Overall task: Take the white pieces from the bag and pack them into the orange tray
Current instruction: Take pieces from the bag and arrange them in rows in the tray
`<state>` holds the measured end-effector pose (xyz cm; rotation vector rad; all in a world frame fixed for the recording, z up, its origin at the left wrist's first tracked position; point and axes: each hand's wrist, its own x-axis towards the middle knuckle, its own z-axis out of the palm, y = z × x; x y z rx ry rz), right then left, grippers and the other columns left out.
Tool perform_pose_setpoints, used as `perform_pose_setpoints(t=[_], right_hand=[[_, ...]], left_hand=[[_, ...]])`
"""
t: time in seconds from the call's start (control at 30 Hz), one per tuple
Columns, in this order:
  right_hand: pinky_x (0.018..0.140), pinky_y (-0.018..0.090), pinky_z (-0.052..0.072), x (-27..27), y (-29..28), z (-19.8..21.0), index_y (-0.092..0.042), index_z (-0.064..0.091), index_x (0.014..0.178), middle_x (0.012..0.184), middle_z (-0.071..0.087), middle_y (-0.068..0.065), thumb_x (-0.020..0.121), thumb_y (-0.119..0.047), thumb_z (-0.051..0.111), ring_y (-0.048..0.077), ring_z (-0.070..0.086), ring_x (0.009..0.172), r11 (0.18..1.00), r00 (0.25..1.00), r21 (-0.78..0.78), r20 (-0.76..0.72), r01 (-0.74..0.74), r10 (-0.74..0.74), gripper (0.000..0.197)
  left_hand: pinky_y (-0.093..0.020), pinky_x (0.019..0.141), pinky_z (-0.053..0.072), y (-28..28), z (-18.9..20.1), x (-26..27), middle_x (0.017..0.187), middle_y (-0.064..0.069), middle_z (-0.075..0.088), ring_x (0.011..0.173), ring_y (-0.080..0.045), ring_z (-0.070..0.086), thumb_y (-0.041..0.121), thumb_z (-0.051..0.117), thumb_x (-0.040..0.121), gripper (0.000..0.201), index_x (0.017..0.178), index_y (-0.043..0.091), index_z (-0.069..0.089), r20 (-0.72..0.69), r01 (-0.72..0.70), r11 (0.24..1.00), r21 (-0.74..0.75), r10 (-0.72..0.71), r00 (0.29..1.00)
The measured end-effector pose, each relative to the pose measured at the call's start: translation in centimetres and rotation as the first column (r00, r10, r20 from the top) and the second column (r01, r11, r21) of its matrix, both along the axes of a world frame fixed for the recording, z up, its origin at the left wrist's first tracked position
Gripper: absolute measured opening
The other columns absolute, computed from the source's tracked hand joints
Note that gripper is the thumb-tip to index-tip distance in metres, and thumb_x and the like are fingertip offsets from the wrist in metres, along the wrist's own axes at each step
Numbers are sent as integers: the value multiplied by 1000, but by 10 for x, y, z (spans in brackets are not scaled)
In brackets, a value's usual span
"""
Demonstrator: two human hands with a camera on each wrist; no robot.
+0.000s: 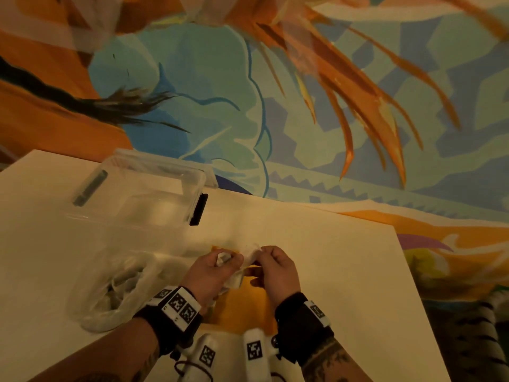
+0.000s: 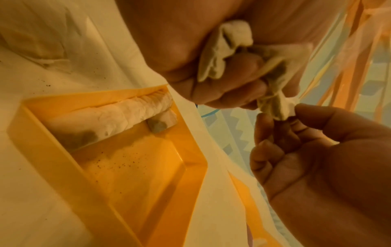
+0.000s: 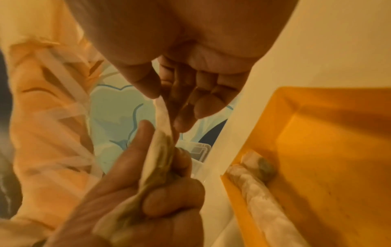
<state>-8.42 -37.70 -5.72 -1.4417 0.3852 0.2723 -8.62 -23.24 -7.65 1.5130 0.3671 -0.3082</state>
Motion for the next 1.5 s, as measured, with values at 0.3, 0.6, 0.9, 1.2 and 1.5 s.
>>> perform_pose_setpoints(t=[0.3, 0.6, 0.9, 1.2, 1.5], right_hand=[[55, 31, 49, 10, -3, 3, -6, 62, 92, 73, 71, 8, 96, -19, 58, 16, 67, 64, 979, 992, -202, 115, -35, 59, 14], [57, 35, 56, 15, -12, -10, -8, 61, 95, 83, 73, 11, 98, -24, 55, 21, 69, 58, 965, 999, -259, 44, 24, -13, 17], [62, 39, 58, 12, -22, -23, -5, 59, 96, 87, 70, 14, 97, -16, 57, 21, 66, 56, 977, 997, -197, 40, 79, -73, 11], [78, 23, 52, -4, -26, -45, -35, 63, 85, 99, 70, -15, 86, -10, 62, 5, 64, 91, 776, 874, -533, 130, -336, 468, 24], [84, 9, 44, -5, -25, -54, -48, 60, 93, 114, 62, -14, 80, -14, 73, -3, 56, 101, 641, 764, -645, 135, -417, 632, 38]], left_hand=[[-18, 39, 40, 4, 2, 2, 70, -2, 66, 47, -5, 56, 23, 73, 86, 27, 109, 9, 67, -29, 69, 989, -127, -73, 997], [-20, 39, 35, 0, -10, 6, 69, -5, 66, 45, -11, 53, 25, 73, 85, 17, 100, 18, 71, -128, 90, 994, -69, -98, 987], [-21, 40, 32, -1, -19, 8, 79, -10, 70, 53, -19, 61, 18, 72, 84, 16, 100, 18, 71, -219, 117, 993, -32, -122, 968], [-19, 41, 28, 6, -32, 14, 103, -22, 72, 67, -29, 69, 6, 61, 88, 25, 110, 16, 66, -294, 92, 992, -86, -113, 949], [-14, 35, 26, 13, -38, 24, 99, -17, 66, 52, -15, 51, 15, 58, 89, 27, 111, 17, 71, -442, 24, 986, -164, -95, 892]])
